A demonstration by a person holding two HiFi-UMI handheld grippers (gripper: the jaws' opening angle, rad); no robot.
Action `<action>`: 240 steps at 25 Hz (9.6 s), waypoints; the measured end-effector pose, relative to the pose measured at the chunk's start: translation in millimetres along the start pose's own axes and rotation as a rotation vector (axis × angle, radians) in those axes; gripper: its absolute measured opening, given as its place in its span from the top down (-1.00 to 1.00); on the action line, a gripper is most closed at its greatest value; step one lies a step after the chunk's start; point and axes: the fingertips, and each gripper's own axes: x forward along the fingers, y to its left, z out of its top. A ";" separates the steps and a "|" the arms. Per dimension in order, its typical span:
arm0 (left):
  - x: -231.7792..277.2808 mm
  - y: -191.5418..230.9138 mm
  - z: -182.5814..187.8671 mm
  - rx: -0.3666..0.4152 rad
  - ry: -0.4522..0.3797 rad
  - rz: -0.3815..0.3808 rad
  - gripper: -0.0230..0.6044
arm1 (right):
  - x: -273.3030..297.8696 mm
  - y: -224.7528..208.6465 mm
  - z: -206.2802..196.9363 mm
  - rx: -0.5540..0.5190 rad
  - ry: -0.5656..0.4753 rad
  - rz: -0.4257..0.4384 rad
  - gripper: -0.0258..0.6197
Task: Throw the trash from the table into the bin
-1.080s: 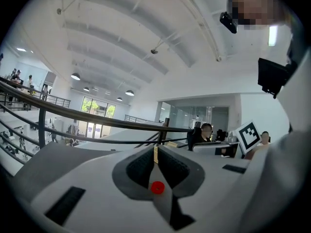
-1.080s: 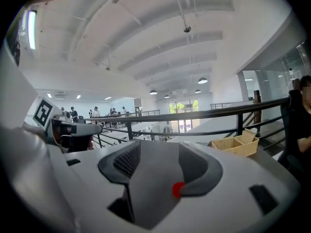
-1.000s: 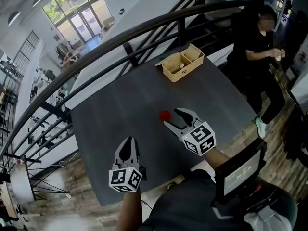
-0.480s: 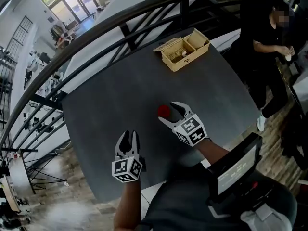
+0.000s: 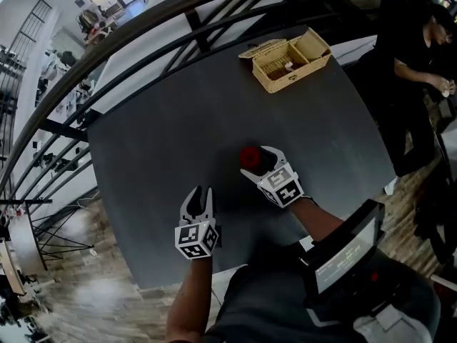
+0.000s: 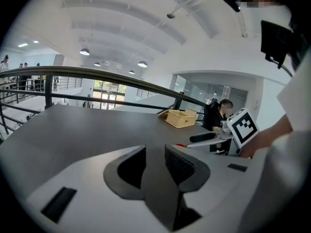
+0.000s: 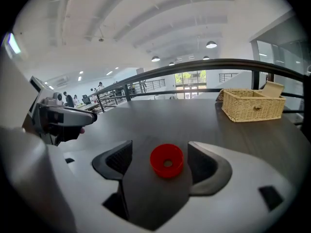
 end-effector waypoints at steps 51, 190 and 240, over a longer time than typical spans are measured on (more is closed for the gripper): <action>-299.8 25.2 0.2 -0.175 -0.391 0.366 0.89 | -70.4 275.4 79.0 -0.272 -0.133 0.429 -0.02; -432.2 810.5 -588.5 -0.389 0.261 0.361 0.89 | 591.6 866.7 -421.8 -0.224 0.543 0.375 -0.02; -695.1 640.2 -68.8 -0.215 -0.295 0.336 0.89 | 219.4 966.6 111.9 -0.191 -0.124 0.525 0.79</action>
